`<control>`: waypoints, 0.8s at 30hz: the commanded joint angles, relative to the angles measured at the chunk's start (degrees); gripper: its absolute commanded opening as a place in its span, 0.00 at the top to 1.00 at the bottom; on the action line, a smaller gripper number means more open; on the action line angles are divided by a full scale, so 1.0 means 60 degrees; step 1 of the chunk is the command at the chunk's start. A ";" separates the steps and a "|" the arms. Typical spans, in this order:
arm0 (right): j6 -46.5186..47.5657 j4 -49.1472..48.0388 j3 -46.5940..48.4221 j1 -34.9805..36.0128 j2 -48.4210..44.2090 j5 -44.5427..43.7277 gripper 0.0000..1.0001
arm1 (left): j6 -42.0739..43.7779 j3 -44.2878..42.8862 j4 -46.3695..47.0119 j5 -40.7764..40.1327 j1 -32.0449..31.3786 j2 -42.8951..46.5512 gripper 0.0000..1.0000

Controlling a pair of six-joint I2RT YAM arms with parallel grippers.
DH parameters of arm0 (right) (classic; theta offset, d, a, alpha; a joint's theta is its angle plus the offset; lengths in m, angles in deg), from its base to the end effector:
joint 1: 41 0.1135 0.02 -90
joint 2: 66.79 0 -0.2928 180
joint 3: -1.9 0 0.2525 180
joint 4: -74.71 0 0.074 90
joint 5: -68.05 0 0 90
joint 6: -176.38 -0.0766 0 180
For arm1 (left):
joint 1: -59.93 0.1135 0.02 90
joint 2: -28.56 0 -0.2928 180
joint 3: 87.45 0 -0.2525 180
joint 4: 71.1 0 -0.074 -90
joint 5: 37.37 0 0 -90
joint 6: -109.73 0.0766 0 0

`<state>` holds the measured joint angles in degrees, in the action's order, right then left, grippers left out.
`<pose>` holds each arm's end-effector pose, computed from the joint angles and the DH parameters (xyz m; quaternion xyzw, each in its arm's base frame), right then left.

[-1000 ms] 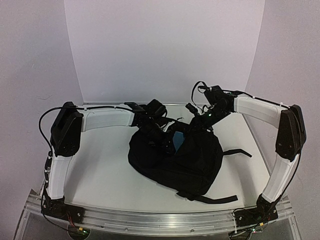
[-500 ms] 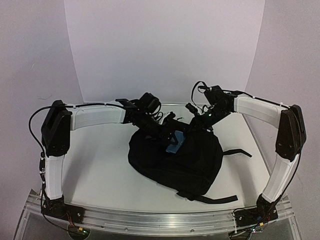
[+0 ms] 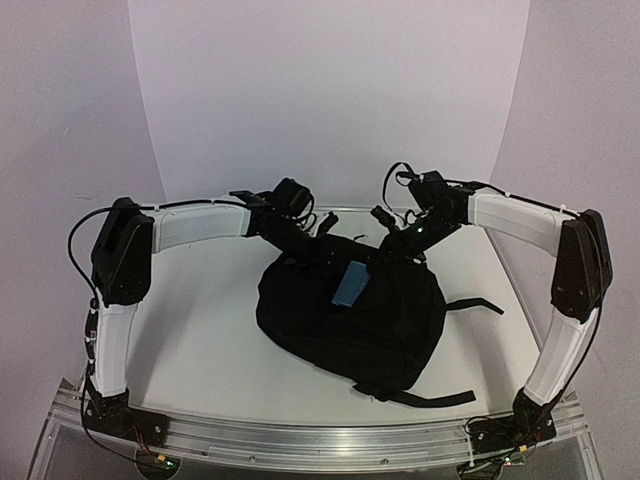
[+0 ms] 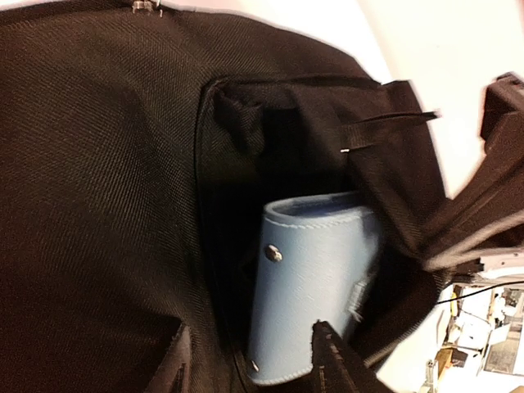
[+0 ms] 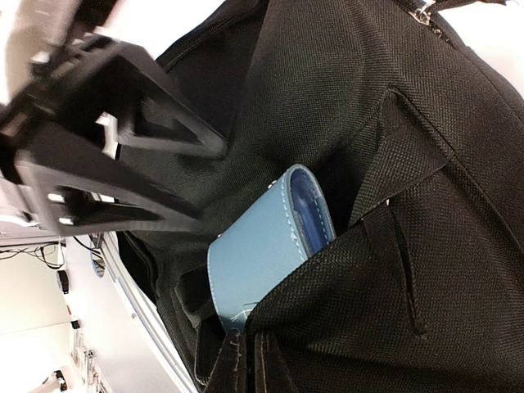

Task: Pack the student bag
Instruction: Place the personal item in the student bag.

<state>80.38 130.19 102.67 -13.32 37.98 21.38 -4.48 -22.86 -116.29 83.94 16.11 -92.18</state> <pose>0.3408 0.2381 0.2673 -0.2641 0.8623 0.4118 0.1309 0.3402 -0.3817 0.2341 0.2442 0.8776 -0.3925 0.1275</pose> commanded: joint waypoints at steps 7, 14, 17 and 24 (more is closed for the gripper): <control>0.0151 -0.0292 0.0420 0.0089 -0.0001 0.0485 1.00 | 0.0156 -0.0814 0.0295 0.0848 -0.0488 -0.0616 0.63; 0.0151 -0.0295 0.0439 0.0089 0.0015 0.0519 1.00 | 0.0139 -0.0987 0.0327 0.1230 -0.0649 -0.0692 0.72; 0.0136 -0.0308 0.0457 0.0089 0.0024 0.0542 1.00 | 0.0100 -0.1046 0.0456 0.1445 -0.0719 -0.0623 0.82; 0.0121 -0.0308 0.0571 0.0088 0.0086 0.0674 1.00 | -0.0672 -0.0640 0.1492 0.2221 -0.0997 -0.0860 0.93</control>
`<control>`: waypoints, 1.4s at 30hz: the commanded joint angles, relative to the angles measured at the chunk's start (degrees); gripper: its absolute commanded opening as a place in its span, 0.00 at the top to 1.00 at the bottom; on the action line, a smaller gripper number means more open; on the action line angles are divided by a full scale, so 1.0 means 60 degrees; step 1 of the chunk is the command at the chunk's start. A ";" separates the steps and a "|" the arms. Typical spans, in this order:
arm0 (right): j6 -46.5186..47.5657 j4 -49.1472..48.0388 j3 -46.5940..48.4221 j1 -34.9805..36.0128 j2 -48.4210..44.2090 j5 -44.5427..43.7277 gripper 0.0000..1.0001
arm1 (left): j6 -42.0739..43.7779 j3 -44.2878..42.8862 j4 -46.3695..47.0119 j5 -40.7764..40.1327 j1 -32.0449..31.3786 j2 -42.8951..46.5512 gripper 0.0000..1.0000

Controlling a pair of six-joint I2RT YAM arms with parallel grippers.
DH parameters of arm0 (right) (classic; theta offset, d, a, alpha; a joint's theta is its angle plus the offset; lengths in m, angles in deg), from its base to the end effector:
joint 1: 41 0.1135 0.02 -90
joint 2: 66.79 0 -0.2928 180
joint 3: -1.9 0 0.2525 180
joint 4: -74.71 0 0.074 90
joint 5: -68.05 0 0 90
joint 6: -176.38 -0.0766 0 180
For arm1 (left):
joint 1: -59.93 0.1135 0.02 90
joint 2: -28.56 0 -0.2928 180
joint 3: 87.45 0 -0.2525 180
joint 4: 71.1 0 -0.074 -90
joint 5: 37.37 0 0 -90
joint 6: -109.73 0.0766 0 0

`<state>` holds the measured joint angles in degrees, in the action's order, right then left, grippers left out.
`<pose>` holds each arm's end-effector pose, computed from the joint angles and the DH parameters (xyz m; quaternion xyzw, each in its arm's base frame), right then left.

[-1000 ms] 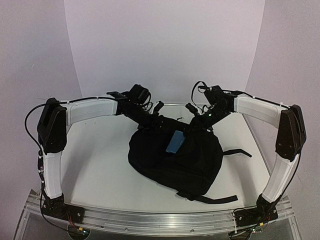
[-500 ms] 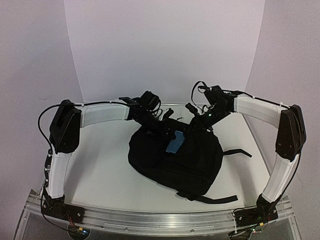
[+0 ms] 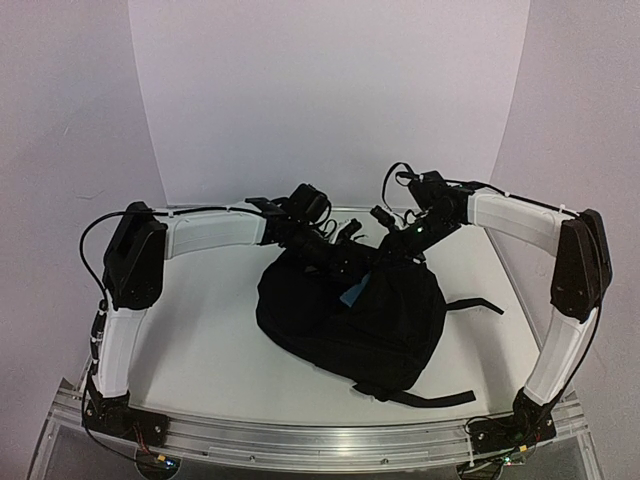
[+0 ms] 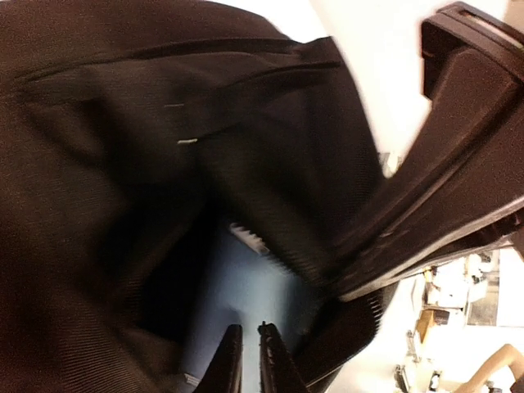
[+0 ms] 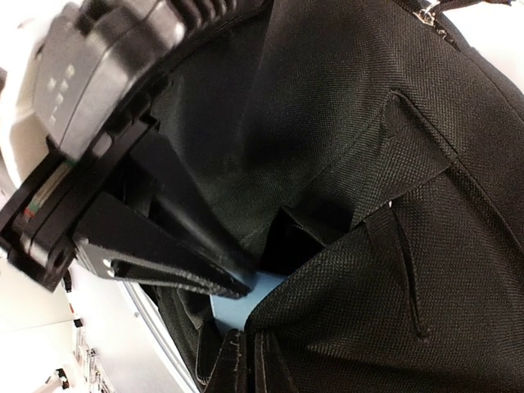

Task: Pack the student bag
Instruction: Place the personal item in the student bag.

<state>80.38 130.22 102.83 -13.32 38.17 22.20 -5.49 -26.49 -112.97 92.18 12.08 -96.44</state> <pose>0.3408 0.2390 0.2675 -0.2651 0.8596 0.4176 0.1279 0.3184 -0.4245 0.2285 0.2916 0.8371 -0.4552 0.0841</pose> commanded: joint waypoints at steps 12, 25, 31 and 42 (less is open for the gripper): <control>0.0189 -0.0240 0.0685 0.0082 0.0122 0.0615 1.00 | -0.0675 0.0927 0.0914 0.0351 -0.0161 0.0699 0.75; 0.0621 0.0013 -0.0071 0.0010 -0.0885 0.0267 0.67 | 0.1706 -0.0477 -0.2130 -0.0567 0.0296 0.0394 0.51; 0.1349 0.0831 -0.0154 -0.0650 -0.1605 -0.0258 0.28 | 0.2344 -0.2000 -0.3096 -0.0483 0.0183 -0.0682 0.52; 0.3459 0.3435 -0.1255 -0.2267 -0.2016 -0.2023 0.08 | 0.2415 -0.2415 -0.3264 -0.0400 -0.0069 -0.1103 0.59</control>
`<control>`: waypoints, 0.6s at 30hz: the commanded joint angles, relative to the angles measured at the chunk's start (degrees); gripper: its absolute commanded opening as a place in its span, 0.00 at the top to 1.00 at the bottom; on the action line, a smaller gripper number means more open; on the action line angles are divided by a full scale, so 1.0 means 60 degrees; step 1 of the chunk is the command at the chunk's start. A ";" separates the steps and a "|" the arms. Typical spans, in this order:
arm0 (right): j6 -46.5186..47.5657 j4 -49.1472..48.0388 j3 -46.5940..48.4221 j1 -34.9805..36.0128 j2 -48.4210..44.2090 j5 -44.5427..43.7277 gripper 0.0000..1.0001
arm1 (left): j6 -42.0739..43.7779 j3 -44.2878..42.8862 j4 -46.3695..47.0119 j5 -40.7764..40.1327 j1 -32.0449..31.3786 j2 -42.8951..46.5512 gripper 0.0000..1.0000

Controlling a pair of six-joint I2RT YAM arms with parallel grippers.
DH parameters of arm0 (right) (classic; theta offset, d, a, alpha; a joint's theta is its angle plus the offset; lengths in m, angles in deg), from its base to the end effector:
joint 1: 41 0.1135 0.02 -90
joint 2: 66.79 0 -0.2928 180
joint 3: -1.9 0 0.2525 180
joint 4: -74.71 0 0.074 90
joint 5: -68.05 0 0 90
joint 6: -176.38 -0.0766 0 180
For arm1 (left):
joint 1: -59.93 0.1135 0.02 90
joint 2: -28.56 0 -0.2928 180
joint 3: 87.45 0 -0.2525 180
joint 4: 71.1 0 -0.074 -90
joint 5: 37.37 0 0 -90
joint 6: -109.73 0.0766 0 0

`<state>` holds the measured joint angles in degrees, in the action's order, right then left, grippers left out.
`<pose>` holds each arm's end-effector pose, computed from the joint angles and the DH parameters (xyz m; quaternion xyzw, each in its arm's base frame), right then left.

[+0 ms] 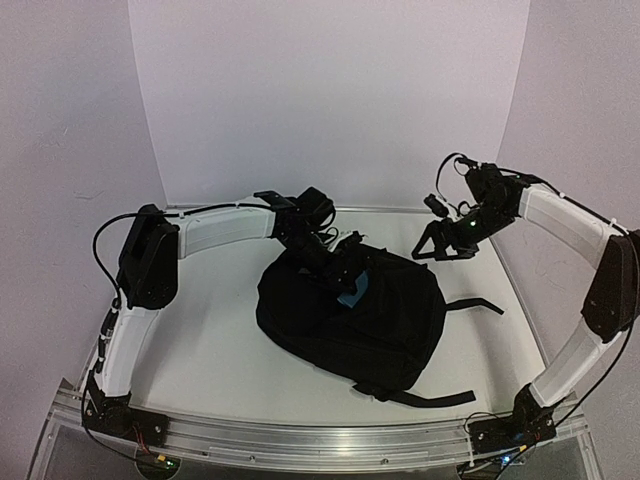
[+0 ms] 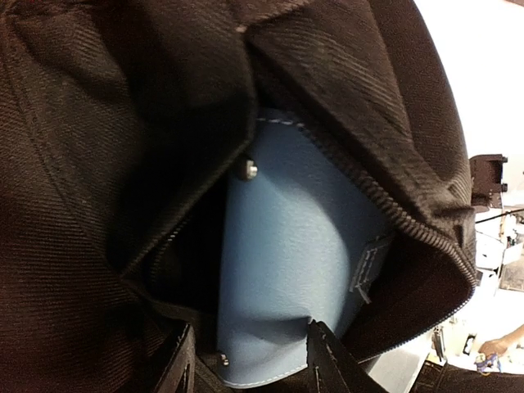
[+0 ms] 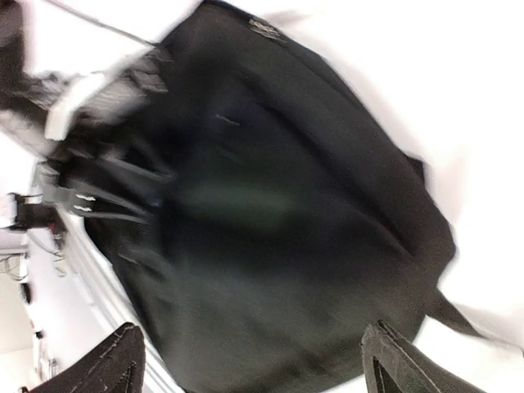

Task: Pack the student bag
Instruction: Place the personal item in the student bag.

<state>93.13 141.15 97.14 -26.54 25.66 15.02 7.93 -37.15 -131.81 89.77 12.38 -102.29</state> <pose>0.3223 0.1307 0.2972 -0.2410 0.8944 0.3225 0.1949 0.3220 -0.4206 0.2108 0.3559 0.8513 -0.3825 0.0473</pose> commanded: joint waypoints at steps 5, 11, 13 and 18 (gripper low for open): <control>0.2360 0.2238 -0.0528 -0.0082 0.0530 -0.0336 0.09 | -0.0375 -0.0548 0.0525 0.0546 -0.0137 -0.0110 0.80; 0.2669 0.2647 -0.0290 -0.0048 0.2237 0.0696 0.17 | -0.1659 -0.0024 0.1682 0.1443 -0.0117 0.0037 1.00; 0.2558 0.2493 -0.0273 0.0072 0.2477 0.1204 0.18 | -0.2380 0.0473 0.2592 0.1814 -0.0110 0.0221 1.00; 0.1625 0.1456 -0.0091 0.0181 0.2730 0.2328 0.18 | -0.4013 0.1631 0.4783 0.2385 -0.0109 0.0568 1.00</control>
<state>106.41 155.11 94.44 -27.08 40.91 20.06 -7.16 -30.69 -117.22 98.06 12.82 -102.55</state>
